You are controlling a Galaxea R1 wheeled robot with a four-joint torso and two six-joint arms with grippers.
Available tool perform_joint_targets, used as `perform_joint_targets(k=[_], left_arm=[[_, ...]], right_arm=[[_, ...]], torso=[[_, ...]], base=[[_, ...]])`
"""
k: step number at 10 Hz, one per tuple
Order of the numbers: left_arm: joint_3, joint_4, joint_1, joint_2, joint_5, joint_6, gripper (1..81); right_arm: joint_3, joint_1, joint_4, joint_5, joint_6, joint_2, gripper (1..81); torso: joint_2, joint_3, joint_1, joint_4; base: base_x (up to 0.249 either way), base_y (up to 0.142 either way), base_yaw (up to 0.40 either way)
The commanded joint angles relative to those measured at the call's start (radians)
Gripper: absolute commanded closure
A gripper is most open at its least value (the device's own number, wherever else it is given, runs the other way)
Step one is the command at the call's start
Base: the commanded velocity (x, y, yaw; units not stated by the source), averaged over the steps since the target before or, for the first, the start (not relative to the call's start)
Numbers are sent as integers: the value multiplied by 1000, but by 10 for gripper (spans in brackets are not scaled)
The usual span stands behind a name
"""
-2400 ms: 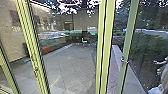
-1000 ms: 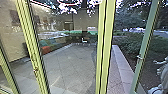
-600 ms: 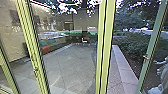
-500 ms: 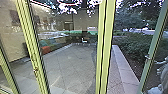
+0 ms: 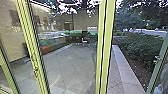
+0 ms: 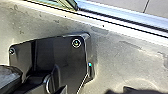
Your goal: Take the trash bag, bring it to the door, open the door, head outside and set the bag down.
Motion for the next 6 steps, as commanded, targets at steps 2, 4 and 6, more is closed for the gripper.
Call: perform_joint_targets(k=[2, 4, 6], left_arm=[[6, 2, -42, -5, 84, 12, 811], [6, 2, -42, -5, 78, 12, 811], [5, 1, -43, -5, 72, 10, 811]], right_arm=[[-61, 26, -2, -15, -11, 36, 10], [-132, -26, -14, 43, -16, 98, 10], [-156, -73, -26, 78, -16, 151, 10]], torso=[[0, 0, 0, 0], [0, 0, 0, 0], [0, 0, 0, 0]], base=[[0, 0, 0], [0, 0, 0], [0, 0, 0]])
